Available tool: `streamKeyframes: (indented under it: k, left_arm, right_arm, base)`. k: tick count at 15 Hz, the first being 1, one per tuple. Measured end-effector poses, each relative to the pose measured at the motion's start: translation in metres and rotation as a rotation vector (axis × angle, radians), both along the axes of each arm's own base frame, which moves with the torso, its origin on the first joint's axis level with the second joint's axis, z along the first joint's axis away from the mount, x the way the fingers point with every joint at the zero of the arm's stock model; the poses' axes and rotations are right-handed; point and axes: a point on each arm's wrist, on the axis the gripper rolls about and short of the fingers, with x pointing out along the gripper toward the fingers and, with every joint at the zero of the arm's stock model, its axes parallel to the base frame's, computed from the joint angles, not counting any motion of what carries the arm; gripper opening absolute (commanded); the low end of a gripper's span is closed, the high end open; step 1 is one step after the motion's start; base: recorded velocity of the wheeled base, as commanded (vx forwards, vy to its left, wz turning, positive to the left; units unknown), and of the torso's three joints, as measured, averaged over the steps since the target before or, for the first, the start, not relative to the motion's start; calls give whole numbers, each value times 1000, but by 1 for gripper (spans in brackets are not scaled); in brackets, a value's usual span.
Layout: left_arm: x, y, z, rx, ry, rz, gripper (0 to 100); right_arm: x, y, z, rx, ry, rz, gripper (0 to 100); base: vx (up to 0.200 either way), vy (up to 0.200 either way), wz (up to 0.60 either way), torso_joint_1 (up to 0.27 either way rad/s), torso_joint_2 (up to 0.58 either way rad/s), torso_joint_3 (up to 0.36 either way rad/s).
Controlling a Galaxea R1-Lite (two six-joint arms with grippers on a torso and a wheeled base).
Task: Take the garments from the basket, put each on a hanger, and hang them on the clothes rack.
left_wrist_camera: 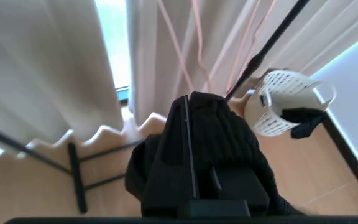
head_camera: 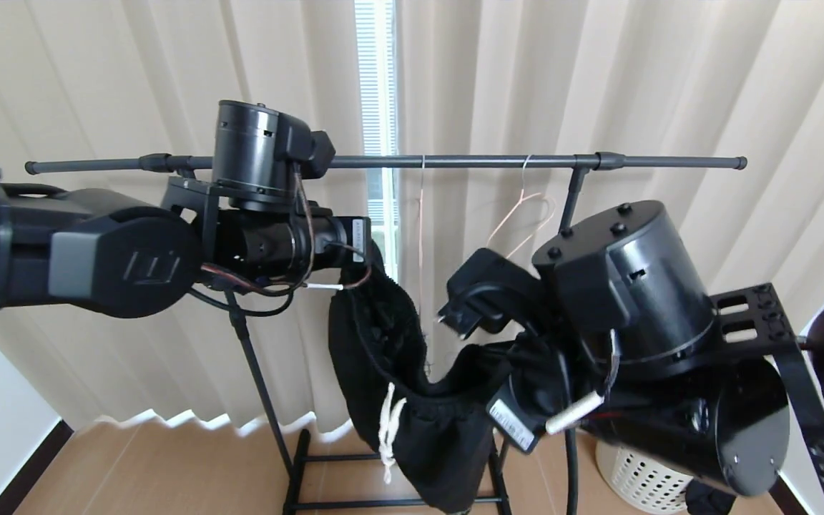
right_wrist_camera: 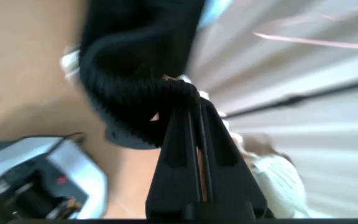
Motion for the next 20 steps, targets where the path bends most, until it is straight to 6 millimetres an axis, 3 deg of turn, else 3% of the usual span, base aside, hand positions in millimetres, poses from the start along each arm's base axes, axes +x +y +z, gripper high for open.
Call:
streamKeyframes:
  k: [4, 6, 10, 15, 20]
  left_arm:
    - [-39, 28, -11, 114, 100, -8, 0]
    - [-60, 30, -25, 154, 148, -36, 0]
    - [-95, 20, -48, 213, 210, -116, 0]
    - [-136, -33, -54, 73, 295, -239, 0]
    - [-153, -82, -37, -96, 328, -288, 0]
  right_arm:
    - [48, -32, 14, 12, -62, -194, 0]
    - [65, -34, 17, 68, -103, -240, 0]
    - [81, -27, 5, 90, -95, -272, 0]
    - [107, -3, -8, 310, -178, -318, 0]
    - [107, 10, -16, 358, -176, -302, 0]
  base:
    - [0, 0, 0, 0, 0, 0]
    - [0, 0, 0, 0, 0, 0]
    - [0, 0, 0, 0, 0, 0]
    - [0, 0, 0, 0, 0, 0]
    - [0, 0, 0, 0, 0, 0]
